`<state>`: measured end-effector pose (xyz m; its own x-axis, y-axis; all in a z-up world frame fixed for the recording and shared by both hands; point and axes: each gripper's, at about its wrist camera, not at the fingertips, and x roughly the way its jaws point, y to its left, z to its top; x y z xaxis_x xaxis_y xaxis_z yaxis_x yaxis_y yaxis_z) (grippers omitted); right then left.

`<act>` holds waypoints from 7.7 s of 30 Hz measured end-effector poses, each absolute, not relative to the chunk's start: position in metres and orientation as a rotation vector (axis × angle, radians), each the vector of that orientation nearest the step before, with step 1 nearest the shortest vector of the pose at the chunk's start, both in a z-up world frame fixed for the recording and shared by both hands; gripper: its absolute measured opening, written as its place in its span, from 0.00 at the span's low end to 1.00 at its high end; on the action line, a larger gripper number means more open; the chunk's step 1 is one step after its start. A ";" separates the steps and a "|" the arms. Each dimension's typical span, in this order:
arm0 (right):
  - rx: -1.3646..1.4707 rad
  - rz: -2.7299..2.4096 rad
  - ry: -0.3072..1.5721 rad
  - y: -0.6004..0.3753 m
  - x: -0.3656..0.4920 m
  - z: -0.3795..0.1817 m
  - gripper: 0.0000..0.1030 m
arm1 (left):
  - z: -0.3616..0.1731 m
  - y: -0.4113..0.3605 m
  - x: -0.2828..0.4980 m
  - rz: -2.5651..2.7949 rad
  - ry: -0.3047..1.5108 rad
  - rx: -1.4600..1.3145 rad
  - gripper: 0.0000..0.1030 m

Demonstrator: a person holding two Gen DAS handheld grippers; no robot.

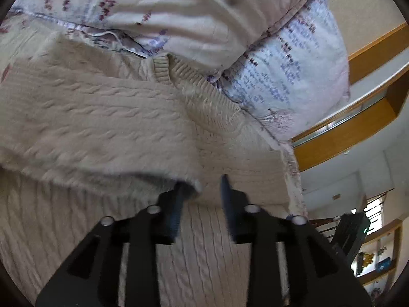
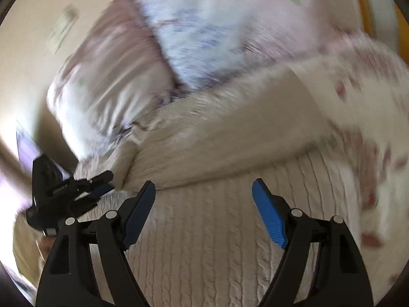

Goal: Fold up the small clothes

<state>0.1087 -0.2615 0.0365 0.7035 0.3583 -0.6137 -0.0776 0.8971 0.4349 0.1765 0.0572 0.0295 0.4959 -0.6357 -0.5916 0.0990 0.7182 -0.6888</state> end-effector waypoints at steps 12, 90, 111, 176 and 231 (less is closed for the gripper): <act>-0.210 0.626 0.667 -0.065 0.146 0.057 0.55 | 0.019 0.162 0.153 -0.316 0.834 -0.903 0.41; 0.860 0.096 0.840 -0.331 0.163 -0.008 0.34 | 0.001 0.170 0.157 -0.313 0.901 -0.893 0.44; 0.614 -0.025 0.855 -0.336 0.171 0.006 0.19 | 0.009 0.166 0.145 -0.333 0.947 -0.821 0.46; 0.276 0.125 0.408 -0.328 0.056 0.089 0.08 | 0.117 0.160 0.126 -0.378 0.695 -0.447 0.06; 0.377 0.001 0.830 -0.365 0.151 0.015 0.10 | 0.039 0.167 0.179 -0.248 0.977 -0.426 0.09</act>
